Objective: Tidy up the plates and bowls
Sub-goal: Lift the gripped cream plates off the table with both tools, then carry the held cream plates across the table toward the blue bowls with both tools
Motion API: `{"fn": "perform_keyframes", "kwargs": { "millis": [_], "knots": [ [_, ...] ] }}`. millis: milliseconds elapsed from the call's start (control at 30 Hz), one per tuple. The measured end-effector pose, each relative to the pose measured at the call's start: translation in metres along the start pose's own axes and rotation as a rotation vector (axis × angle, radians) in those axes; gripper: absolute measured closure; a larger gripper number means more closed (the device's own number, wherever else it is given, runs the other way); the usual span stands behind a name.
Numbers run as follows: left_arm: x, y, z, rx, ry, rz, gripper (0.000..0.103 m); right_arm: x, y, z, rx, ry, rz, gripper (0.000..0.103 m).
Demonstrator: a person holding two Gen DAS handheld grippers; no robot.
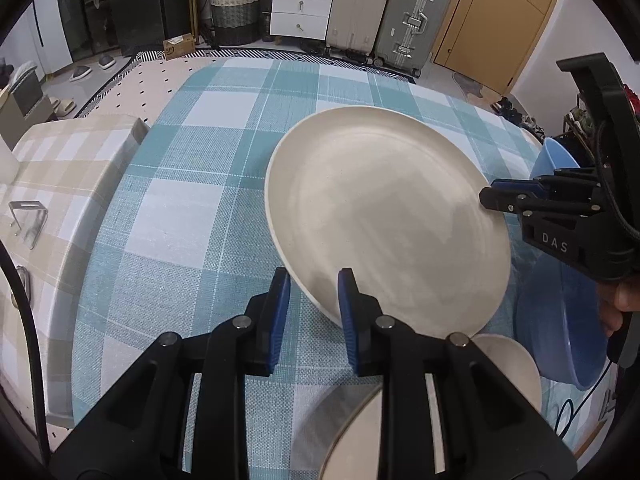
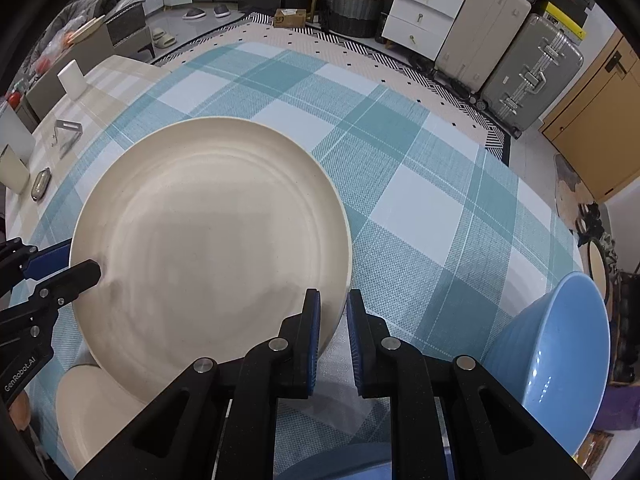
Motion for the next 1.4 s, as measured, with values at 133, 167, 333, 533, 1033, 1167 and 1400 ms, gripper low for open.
{"fn": "perform_keyframes", "kwargs": {
  "millis": [133, 167, 333, 533, 1033, 1167, 1400],
  "knots": [
    [-0.002, 0.014, -0.003, -0.022, -0.001, 0.001, 0.081, 0.001, 0.014, -0.002, -0.036, 0.001, -0.002, 0.089],
    [-0.003, 0.018, -0.004, -0.026, -0.002, 0.000, 0.081, 0.001, 0.017, -0.003, -0.041, 0.000, -0.003, 0.089],
    [-0.007, 0.038, -0.008, -0.056, -0.010, -0.001, 0.081, 0.002, 0.031, -0.007, -0.064, -0.005, -0.004, 0.089],
    [-0.014, 0.062, -0.016, -0.086, -0.019, 0.003, 0.081, 0.004, 0.049, -0.015, -0.090, -0.011, -0.009, 0.089],
    [-0.041, 0.079, -0.037, -0.075, -0.060, -0.013, 0.082, 0.034, 0.062, -0.032, -0.071, 0.064, -0.008, 0.089],
    [-0.023, 0.065, -0.035, -0.050, -0.011, -0.015, 0.082, 0.018, 0.048, -0.029, -0.028, 0.020, -0.016, 0.075],
    [0.005, 0.026, -0.022, 0.019, 0.064, -0.007, 0.055, -0.008, 0.017, -0.017, 0.021, -0.076, 0.038, 0.055]
  ]
}}
Point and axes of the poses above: each gripper's, at about its wrist camera, not at the fingertips, and y roughly against the way its jaws point, x to its left, z to its top, the point moved 6 cm from there along -y, roughly the way its jaws point, and after that the axes turned 10 degrees about x, right-handed, at the moved point
